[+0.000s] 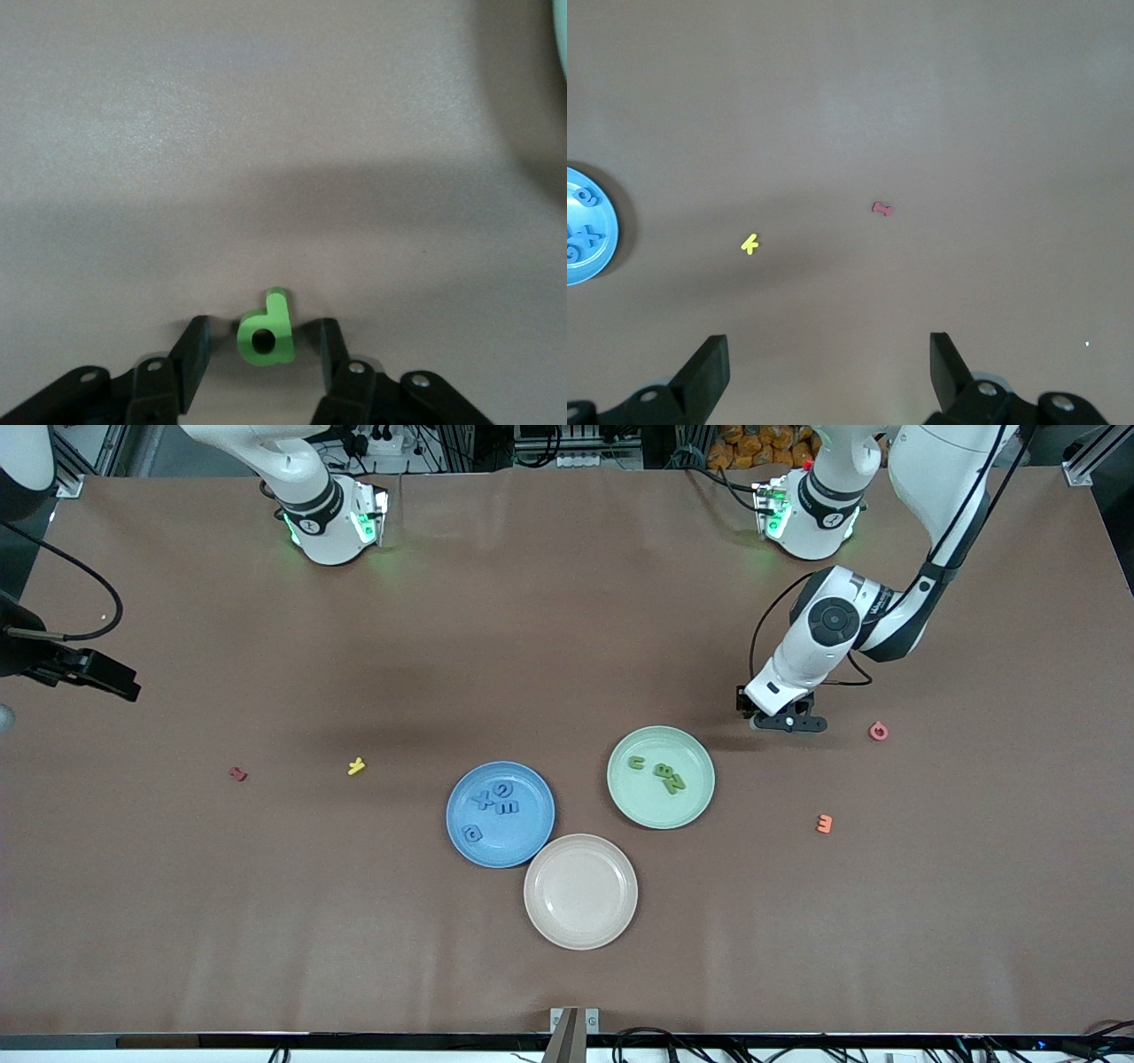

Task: Sort letters by color into matching plates

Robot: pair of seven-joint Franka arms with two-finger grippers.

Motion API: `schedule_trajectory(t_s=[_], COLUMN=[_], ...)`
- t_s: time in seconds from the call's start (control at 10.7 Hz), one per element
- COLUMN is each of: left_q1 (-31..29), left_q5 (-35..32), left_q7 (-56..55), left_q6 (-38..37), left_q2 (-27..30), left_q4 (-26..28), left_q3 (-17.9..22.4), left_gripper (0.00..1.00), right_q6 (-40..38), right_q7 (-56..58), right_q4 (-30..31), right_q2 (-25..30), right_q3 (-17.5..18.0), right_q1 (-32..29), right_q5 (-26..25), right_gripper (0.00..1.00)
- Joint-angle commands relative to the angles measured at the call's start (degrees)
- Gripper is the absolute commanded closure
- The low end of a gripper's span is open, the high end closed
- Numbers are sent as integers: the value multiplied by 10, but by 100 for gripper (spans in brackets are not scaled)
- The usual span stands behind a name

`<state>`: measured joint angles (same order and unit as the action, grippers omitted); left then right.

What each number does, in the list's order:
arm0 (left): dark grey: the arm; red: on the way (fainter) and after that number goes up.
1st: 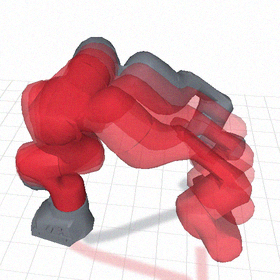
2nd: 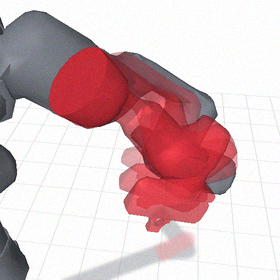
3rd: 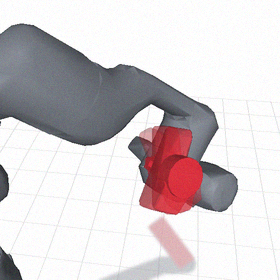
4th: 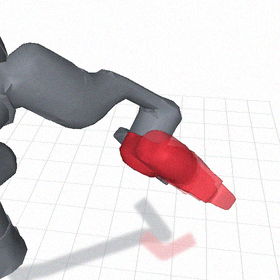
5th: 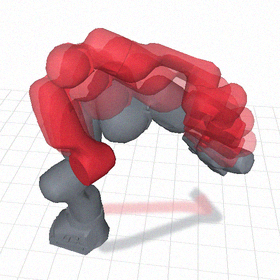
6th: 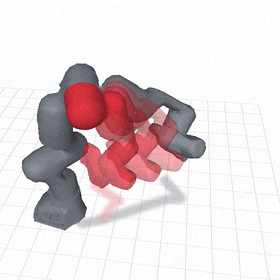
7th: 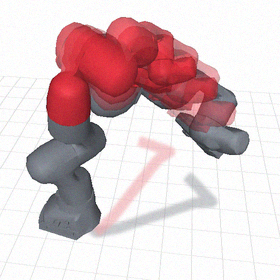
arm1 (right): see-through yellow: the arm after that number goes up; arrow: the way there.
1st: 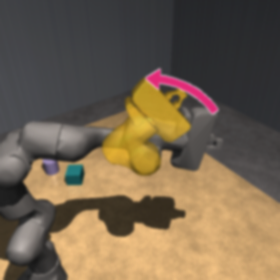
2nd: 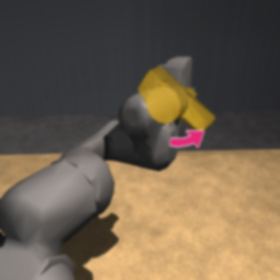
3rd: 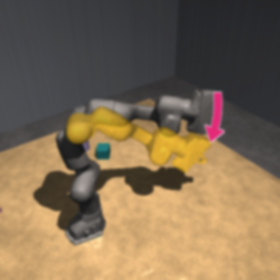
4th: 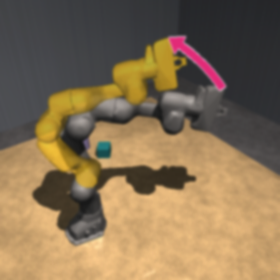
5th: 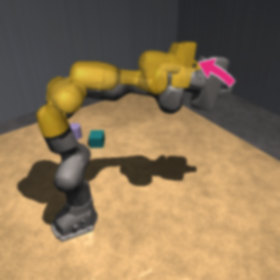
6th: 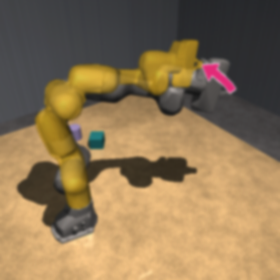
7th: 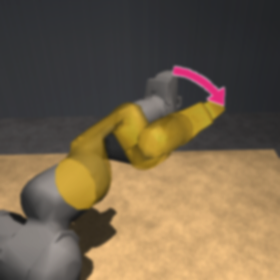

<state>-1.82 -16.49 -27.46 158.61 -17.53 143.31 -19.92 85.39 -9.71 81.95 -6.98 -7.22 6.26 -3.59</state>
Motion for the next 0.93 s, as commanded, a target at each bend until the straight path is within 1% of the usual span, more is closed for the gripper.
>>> schedule_trajectory(t_s=[0.0,0.09,0.19,0.28,0.65,0.84], left_q1=[-4,-4,-4,-4,-4,-4], left_q5=[-18,-18,-18,-18,-18,-17], left_q7=[-10,-11,-12,-12,-14,-15], left_q6=[11,10,9,8,0,-30], left_q2=[-3,-3,-3,-4,5,11], left_q4=[1,0,-1,-3,-19,-46], left_q3=[-1,-1,-1,-1,-2,-5], left_gripper=[82,94,98,100,100,100], right_q6=[3,5,5,4,4,3], right_q7=[2,28,50,50,50,50], right_q4=[1,-1,-2,-2,-2,-2], right_q2=[8,8,8,8,8,7], right_q3=[-2,-2,-2,-2,-2,-1], right_q1=[-2,-4,-5,-5,-5,-4], right_q5=[0,0,1,0,2,2], right_gripper=[0,0,0,0,0,0])
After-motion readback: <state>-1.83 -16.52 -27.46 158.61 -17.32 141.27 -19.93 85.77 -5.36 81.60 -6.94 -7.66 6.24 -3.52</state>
